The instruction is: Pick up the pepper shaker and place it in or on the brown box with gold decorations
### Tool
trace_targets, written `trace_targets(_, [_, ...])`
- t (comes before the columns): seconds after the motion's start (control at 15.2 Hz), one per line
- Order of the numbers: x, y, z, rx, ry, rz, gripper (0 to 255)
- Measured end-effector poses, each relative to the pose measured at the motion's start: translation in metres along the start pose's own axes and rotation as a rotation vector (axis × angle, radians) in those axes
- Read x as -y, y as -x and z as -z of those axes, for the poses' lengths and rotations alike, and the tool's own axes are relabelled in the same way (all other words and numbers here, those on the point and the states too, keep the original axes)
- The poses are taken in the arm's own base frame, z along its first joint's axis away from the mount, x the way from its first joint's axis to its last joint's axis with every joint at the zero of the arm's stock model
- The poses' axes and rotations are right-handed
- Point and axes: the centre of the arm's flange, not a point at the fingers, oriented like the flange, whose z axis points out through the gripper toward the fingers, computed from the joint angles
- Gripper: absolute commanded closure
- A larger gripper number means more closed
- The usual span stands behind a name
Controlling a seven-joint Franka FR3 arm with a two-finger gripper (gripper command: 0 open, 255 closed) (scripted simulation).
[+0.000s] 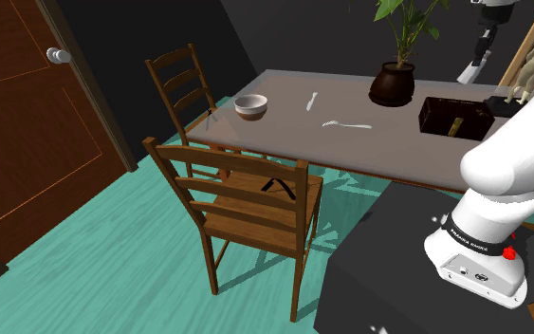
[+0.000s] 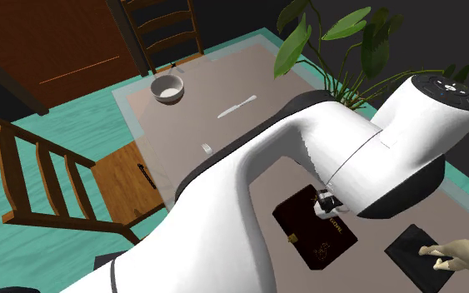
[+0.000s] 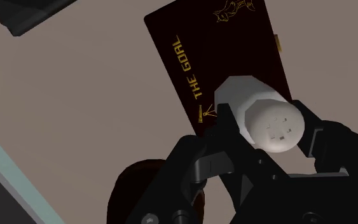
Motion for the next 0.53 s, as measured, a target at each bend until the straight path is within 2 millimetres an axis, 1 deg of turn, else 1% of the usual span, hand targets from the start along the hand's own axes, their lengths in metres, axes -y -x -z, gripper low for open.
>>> trace_targets(0.2, [0.0, 0.005, -0.013, 0.0, 0.0, 0.001, 255])
trace_targets(0.53, [0.001, 0.004, -0.041, 0.0, 0.0, 0.002, 255])
